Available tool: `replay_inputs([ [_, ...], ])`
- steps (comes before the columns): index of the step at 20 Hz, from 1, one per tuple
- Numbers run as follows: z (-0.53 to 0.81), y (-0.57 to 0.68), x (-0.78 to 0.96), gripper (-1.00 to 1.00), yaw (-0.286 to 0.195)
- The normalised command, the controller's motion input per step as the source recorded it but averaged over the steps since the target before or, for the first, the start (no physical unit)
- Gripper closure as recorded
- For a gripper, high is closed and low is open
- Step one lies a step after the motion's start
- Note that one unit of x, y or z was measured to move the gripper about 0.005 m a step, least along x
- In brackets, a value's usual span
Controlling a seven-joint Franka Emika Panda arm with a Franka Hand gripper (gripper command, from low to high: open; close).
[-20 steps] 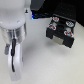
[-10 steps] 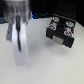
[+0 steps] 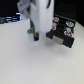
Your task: Open the kcup holder, insert the kcup into the holder, and close the kcup holder
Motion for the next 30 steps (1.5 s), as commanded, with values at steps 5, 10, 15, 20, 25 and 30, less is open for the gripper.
replay_inputs([
  [5,0.47,0.65,0.01,1.0,0.031],
  [10,0.46,0.66,0.0,1.0,0.02],
  [15,0.31,0.67,0.03,1.0,0.025],
  [20,0.13,0.65,0.03,1.0,0.03],
  [25,0.03,0.63,0.01,1.0,0.047],
  [30,-0.01,0.57,-0.05,1.0,0.065],
])
